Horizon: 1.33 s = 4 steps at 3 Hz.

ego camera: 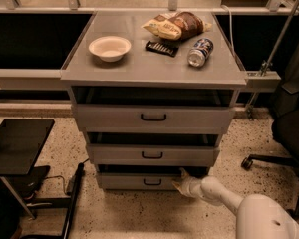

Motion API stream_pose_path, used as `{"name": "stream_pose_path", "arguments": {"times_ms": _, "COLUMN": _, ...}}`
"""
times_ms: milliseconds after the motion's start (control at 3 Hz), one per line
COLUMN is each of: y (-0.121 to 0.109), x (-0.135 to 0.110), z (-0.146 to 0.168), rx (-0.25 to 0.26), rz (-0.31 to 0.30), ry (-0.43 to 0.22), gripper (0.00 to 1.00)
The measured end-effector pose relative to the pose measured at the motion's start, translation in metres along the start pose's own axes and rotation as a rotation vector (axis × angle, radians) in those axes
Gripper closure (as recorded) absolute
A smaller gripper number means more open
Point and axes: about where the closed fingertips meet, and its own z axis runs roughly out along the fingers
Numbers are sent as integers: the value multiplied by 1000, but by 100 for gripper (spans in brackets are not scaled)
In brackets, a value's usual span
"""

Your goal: Open bottom drawer

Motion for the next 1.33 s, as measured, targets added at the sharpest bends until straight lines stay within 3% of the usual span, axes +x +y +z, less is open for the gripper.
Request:
{"name": "stream_pose_path", "arguments": {"times_ms": 1000, "y": -5, "x": -12, "z": -12, "rx": 0, "rz": 0, "ry": 0, "gripper": 100}}
{"name": "stream_pose_path", "arguments": {"times_ms": 1333, "y": 11, "x": -4, "z": -19, "rx": 35, "rz": -46, "ry": -9, "gripper": 100}}
